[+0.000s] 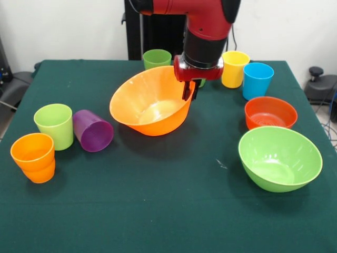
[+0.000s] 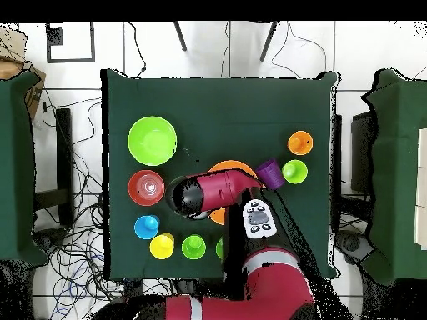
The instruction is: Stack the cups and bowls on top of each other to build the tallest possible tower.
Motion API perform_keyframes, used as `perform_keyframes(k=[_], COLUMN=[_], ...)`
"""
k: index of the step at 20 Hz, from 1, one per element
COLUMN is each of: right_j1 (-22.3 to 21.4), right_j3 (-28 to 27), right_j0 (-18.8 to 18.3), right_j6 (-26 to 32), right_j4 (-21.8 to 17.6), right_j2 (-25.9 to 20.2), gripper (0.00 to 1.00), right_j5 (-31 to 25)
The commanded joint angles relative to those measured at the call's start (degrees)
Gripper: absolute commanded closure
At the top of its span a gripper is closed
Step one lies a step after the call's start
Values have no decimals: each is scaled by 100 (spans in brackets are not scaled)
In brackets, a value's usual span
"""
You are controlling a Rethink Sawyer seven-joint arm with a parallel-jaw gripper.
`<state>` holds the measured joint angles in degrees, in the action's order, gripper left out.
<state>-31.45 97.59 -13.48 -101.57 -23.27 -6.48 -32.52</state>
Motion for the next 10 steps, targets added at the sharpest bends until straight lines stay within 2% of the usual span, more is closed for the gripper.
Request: perform_keyframes(k=[1, 10], right_j1=[80, 85], right_j3=[-10, -57], right_j0=[-148, -232], right_j6=[-369, -271], right_j4=[-15, -18], right_j2=[-288, -349], gripper=[100, 100], right_j5=[459, 371])
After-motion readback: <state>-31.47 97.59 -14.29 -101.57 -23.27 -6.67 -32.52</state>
